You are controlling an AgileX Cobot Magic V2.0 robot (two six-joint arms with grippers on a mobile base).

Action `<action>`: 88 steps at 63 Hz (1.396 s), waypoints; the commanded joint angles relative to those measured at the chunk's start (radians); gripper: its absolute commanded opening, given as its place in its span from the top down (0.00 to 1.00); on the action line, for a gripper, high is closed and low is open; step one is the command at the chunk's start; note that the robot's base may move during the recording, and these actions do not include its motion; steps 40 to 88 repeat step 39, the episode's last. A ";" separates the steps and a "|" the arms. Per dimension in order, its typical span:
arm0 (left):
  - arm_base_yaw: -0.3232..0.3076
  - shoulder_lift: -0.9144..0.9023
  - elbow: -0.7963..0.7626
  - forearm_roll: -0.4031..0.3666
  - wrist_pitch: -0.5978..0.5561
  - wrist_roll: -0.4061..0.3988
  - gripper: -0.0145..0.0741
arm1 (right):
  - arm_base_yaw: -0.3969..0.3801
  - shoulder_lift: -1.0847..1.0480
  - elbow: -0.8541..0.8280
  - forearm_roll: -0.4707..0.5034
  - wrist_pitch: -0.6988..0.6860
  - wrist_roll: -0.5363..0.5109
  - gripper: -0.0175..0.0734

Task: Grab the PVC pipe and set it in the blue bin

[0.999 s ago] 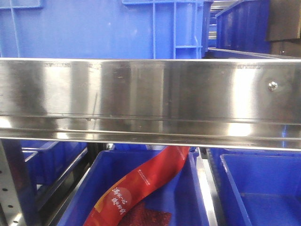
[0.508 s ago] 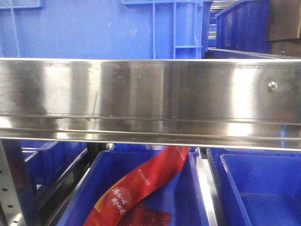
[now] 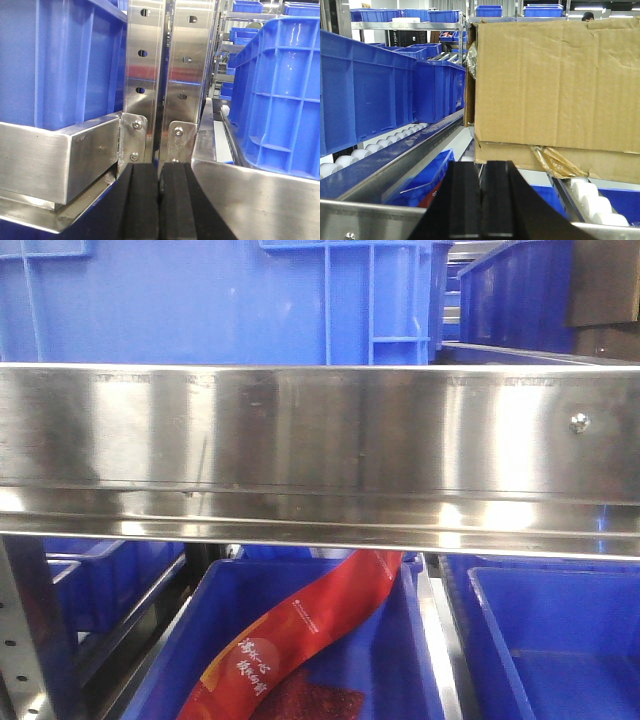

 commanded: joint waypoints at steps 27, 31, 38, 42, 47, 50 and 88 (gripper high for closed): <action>-0.007 -0.005 -0.002 -0.007 -0.025 0.000 0.96 | -0.004 -0.002 0.000 -0.006 -0.029 0.001 0.99; -0.007 -0.005 -0.002 -0.007 -0.025 0.000 0.96 | -0.004 -0.002 0.000 -0.006 -0.029 0.001 0.99; -0.007 -0.005 -0.002 -0.007 -0.025 0.000 0.96 | -0.004 -0.002 0.000 -0.006 -0.029 0.001 0.99; -0.007 -0.005 -0.002 -0.007 -0.025 0.000 0.96 | -0.004 -0.002 0.000 -0.006 -0.029 0.001 0.99; -0.007 -0.005 -0.002 -0.007 -0.025 0.000 0.96 | -0.004 -0.002 0.000 -0.006 -0.029 0.001 0.99; -0.007 -0.005 -0.002 -0.007 -0.025 0.000 0.96 | -0.004 -0.002 0.000 -0.006 -0.029 0.001 0.99; -0.007 -0.005 -0.002 -0.007 -0.025 0.000 0.96 | -0.004 -0.002 0.000 -0.006 -0.029 0.001 0.99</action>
